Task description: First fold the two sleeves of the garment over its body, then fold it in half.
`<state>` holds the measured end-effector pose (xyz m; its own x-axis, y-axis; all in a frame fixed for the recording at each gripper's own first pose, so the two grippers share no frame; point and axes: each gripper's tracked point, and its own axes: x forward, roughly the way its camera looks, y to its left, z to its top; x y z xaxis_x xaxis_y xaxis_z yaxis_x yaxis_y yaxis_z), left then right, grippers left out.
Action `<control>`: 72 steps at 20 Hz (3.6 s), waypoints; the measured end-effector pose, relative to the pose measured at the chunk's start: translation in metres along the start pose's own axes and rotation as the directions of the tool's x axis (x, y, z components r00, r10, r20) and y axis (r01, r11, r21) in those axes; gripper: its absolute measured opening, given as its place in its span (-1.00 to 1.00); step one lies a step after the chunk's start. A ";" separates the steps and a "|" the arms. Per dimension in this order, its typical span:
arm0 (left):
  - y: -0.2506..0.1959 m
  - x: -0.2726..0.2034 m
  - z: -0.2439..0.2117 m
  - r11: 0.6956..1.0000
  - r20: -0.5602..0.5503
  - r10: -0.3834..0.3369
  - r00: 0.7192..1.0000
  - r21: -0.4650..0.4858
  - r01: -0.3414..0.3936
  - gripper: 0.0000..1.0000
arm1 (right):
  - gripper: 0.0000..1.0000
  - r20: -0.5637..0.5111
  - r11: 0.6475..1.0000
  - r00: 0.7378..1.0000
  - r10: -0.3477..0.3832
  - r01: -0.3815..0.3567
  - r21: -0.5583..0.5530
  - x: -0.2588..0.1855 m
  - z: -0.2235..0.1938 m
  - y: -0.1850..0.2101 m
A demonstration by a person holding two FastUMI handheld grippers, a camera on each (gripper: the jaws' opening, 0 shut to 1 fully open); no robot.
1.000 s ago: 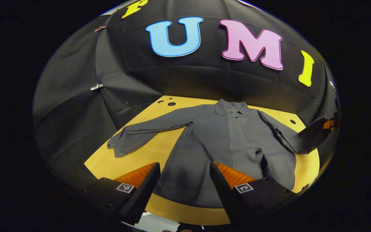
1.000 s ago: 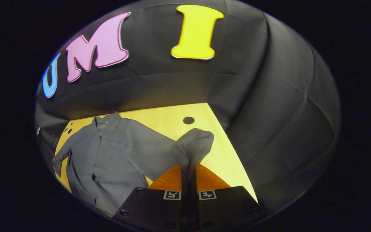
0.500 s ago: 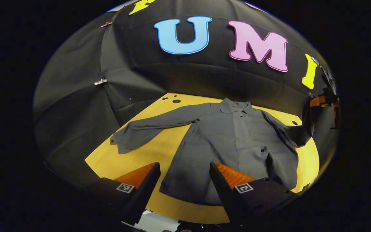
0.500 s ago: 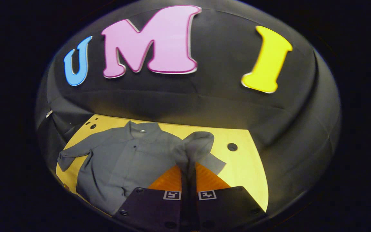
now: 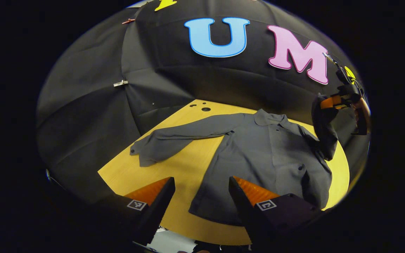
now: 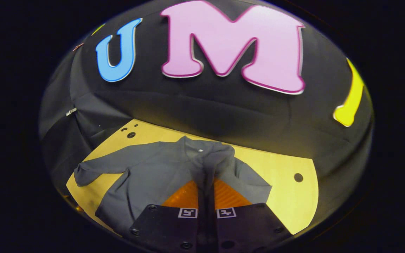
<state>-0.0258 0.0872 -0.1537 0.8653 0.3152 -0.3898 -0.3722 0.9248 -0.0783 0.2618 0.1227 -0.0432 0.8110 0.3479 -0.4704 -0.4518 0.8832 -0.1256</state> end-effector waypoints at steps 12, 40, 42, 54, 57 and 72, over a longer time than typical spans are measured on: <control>0.047 0.046 -0.008 0.993 -0.049 0.073 0.996 -0.089 -0.077 0.95 | -0.89 -0.116 0.981 0.981 0.157 -0.168 -0.095 0.081 -0.037 0.149; 0.159 0.136 0.045 0.981 0.043 0.185 0.982 -0.063 -0.182 0.94 | 1.00 -0.176 0.995 0.982 0.062 -0.048 0.087 -0.008 -0.094 0.108; 0.166 0.157 0.041 0.981 0.023 0.190 0.982 -0.037 -0.189 0.95 | 1.00 -0.190 0.993 0.981 0.034 -0.011 0.121 -0.032 -0.106 0.086; 0.187 0.234 0.012 0.991 -0.099 0.133 0.986 0.036 -0.130 0.97 | 0.99 -0.236 0.894 0.959 -0.156 0.239 0.378 -0.155 -0.174 -0.012; 0.176 0.236 0.009 0.996 -0.112 0.082 0.990 0.034 -0.078 0.71 | 0.98 -0.225 0.864 0.954 -0.196 0.277 0.421 -0.163 -0.178 -0.024; 0.129 0.221 0.038 0.992 -0.123 0.060 0.991 0.115 -0.046 -0.89 | 0.97 -0.231 0.885 0.957 -0.176 0.256 0.388 -0.181 -0.227 -0.015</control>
<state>0.1300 0.2839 -0.2148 0.7937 0.3414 -0.5035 -0.3704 0.9278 0.0453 0.0373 -0.0253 -0.1547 0.7698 0.1050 -0.6296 -0.0479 0.9931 0.1070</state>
